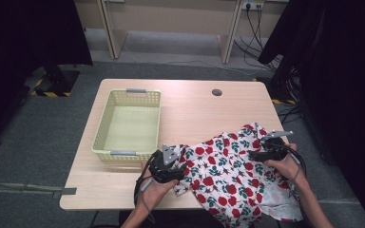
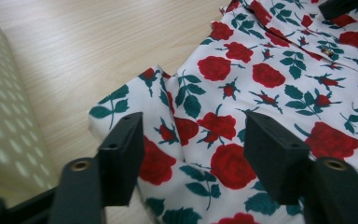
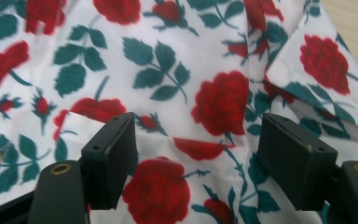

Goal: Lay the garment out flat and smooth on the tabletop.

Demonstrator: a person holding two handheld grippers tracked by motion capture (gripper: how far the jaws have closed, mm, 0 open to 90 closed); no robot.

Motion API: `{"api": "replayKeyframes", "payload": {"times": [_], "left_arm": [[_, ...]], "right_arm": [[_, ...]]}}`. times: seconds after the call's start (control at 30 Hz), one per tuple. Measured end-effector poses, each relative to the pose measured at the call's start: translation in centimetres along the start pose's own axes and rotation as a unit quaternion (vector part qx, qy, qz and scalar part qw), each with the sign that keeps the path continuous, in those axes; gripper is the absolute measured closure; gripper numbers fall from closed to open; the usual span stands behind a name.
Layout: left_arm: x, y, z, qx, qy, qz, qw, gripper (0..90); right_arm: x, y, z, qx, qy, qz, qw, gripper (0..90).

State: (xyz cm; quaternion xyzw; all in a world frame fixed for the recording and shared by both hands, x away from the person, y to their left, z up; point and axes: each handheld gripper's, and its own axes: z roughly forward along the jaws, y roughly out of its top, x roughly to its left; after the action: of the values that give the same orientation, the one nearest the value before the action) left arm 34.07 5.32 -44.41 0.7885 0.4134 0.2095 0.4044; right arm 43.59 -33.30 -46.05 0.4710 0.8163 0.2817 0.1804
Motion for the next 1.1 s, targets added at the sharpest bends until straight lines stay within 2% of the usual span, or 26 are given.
{"api": "replayKeyframes", "payload": {"times": [0.1,0.2,0.27,0.37,0.43,0.5,0.53,0.57,0.67,0.73,0.83,1.1], "left_arm": [[-0.6,0.9,0.9,-0.003,-0.008,0.002,1.0000,32.5],[-1.6,1.5,2.3,0.007,-0.014,0.018,0.9997,31.2],[-2.3,1.7,3.3,0.011,-0.027,0.016,0.9994,30.6],[-3.0,1.7,5.1,0.035,-0.039,0.029,0.9982,30.4],[-2.8,1.5,6.1,0.055,-0.042,0.027,0.9972,29.5],[-2.4,1.0,7.0,0.068,-0.030,0.027,0.9969,29.5],[-2.0,0.8,7.1,0.059,-0.036,0.018,0.9975,29.2],[-1.7,0.9,7.1,0.060,-0.033,0.018,0.9975,31.3],[-1.0,1.1,7.0,0.066,-0.002,0.031,0.9974,32.9],[-0.7,1.1,7.1,0.060,0.008,0.026,0.9978,32.9],[-0.3,1.6,7.4,0.066,0.029,0.039,0.9966,33.0],[1.5,2.8,9.0,0.072,0.044,0.019,0.9963,33.2]], "right_arm": [[0.4,0.2,-0.4,-0.016,0.013,-0.006,0.9998,27.8],[1.3,0.6,-0.7,-0.019,0.029,-0.020,0.9992,27.1],[1.8,0.7,-0.8,-0.020,0.034,-0.026,0.9989,26.8],[2.3,0.5,-0.5,-0.009,0.042,-0.038,0.9983,26.4],[2.4,0.3,-0.1,-0.005,0.044,-0.040,0.9982,26.2],[2.4,-0.1,0.5,-0.002,0.044,-0.037,0.9983,24.4],[2.5,-0.2,0.6,-0.011,0.042,-0.034,0.9985,24.5],[2.6,-0.2,0.6,-0.013,0.038,-0.033,0.9986,24.6],[2.9,0.0,0.8,-0.012,0.033,-0.028,0.9990,24.6],[3.1,0.4,1.0,-0.004,0.027,-0.022,0.9994,24.6],[3.6,0.8,1.3,-0.007,0.017,-0.013,0.9997,24.6],[4.7,1.9,2.0,0.002,0.009,-0.008,0.9999,24.8]]}}
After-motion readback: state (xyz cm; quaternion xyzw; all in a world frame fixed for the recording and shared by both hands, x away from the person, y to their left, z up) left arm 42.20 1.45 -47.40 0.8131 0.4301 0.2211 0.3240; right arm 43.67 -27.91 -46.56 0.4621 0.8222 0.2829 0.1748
